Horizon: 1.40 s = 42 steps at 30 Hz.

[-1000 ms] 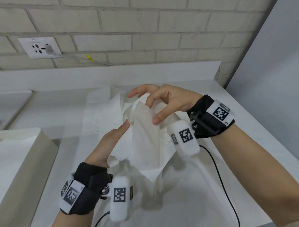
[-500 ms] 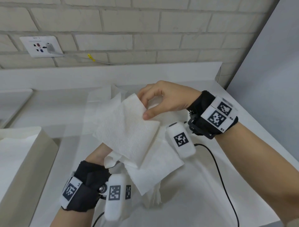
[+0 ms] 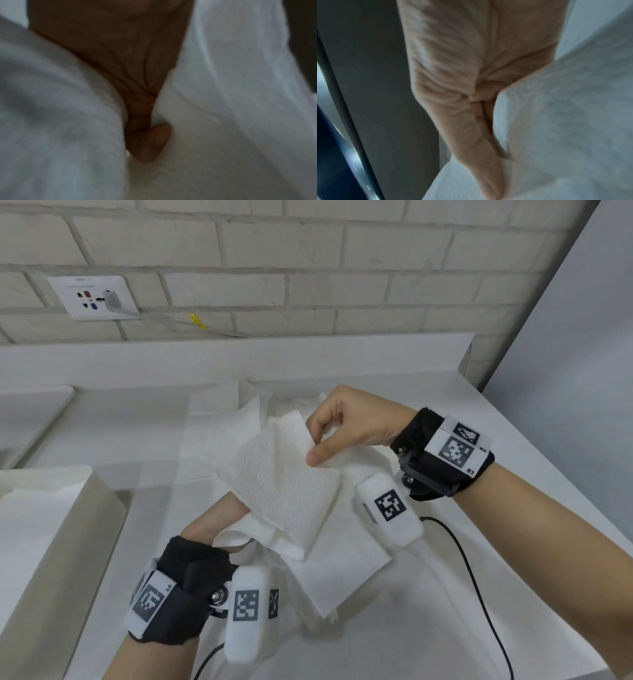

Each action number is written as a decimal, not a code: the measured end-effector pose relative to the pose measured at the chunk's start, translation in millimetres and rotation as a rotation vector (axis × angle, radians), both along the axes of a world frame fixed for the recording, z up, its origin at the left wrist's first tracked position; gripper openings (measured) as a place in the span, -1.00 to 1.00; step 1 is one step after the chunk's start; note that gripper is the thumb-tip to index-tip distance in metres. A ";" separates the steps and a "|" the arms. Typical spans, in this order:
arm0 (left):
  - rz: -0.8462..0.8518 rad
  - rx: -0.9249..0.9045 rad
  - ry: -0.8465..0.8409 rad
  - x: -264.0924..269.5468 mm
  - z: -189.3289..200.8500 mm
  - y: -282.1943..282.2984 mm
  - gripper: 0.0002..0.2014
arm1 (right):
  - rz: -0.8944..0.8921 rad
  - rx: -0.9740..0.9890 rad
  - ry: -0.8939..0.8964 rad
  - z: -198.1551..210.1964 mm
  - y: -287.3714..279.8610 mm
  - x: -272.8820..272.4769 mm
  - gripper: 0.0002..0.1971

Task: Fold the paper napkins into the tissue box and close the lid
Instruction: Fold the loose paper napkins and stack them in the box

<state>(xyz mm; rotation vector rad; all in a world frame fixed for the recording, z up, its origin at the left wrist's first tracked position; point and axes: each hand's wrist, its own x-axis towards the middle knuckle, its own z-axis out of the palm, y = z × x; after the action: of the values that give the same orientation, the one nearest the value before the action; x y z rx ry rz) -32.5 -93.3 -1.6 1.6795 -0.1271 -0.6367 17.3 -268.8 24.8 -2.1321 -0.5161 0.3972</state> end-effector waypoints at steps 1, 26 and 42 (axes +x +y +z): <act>0.023 -0.023 0.021 4.6 -7.4 4.4 -0.54 | -0.016 0.015 0.006 -1.4 0.7 -1.3 -0.82; 0.266 -0.288 -0.209 26.7 -32.5 20.3 -0.61 | -0.425 0.341 0.084 -15.3 -12.1 -7.5 -0.81; 0.360 -0.264 -0.265 30.8 -30.8 14.7 -0.55 | -0.309 0.198 0.050 -13.3 -10.4 -12.1 -0.66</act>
<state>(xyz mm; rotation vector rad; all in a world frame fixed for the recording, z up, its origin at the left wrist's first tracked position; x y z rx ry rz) -1.6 -78.5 -32.4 1.4736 -0.0900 -0.1186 5.2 -279.1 11.5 -1.9634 -0.1821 0.2146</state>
